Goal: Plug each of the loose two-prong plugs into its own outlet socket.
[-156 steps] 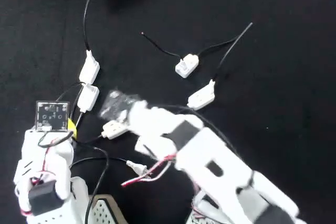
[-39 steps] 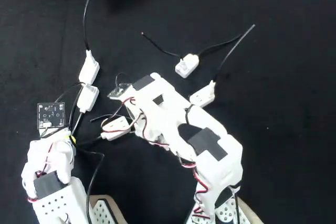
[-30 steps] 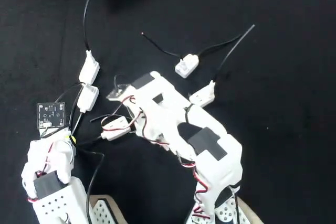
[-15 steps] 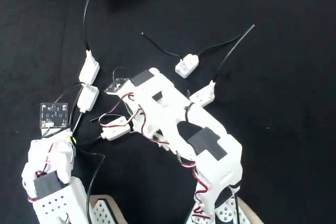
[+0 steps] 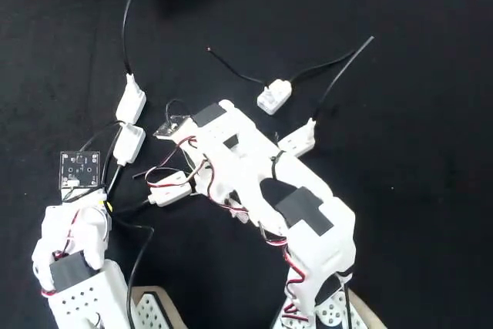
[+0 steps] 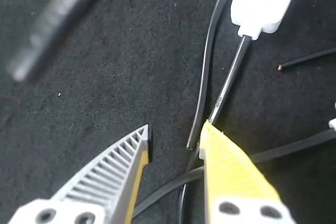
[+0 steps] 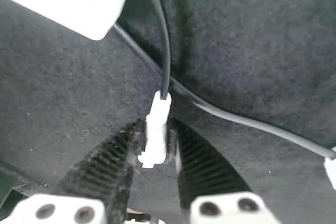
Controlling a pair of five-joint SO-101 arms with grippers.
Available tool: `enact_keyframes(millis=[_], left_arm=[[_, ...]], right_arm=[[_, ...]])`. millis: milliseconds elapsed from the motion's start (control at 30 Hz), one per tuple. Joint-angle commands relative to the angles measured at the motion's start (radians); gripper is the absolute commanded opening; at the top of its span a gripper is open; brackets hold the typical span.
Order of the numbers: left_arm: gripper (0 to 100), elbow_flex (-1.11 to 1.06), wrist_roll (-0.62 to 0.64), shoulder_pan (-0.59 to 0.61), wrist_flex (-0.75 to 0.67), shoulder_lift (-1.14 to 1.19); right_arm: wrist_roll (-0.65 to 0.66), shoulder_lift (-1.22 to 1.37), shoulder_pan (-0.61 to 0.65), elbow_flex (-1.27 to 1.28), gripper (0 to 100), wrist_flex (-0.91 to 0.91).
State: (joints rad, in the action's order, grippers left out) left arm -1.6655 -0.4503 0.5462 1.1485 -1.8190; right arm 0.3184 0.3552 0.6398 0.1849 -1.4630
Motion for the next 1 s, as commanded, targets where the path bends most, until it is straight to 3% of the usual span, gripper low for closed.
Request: enact_keyframes(millis=[0, 467, 967], left_arm=[[16, 0.005, -0.005, -0.008, -0.011, -0.005], [16, 0.005, -0.002, -0.013, -0.014, -0.005], [16, 0.004, -0.002, -0.016, -0.017, -0.005]], right_arm=[[-0.011, 0.027, -0.003, 0.004, 4.9, -0.014], [-0.011, -0.015, -0.012, 0.002, 1.2, -0.005], [-0.018, -0.863, -0.009, 0.562, 1.1, 0.285]])
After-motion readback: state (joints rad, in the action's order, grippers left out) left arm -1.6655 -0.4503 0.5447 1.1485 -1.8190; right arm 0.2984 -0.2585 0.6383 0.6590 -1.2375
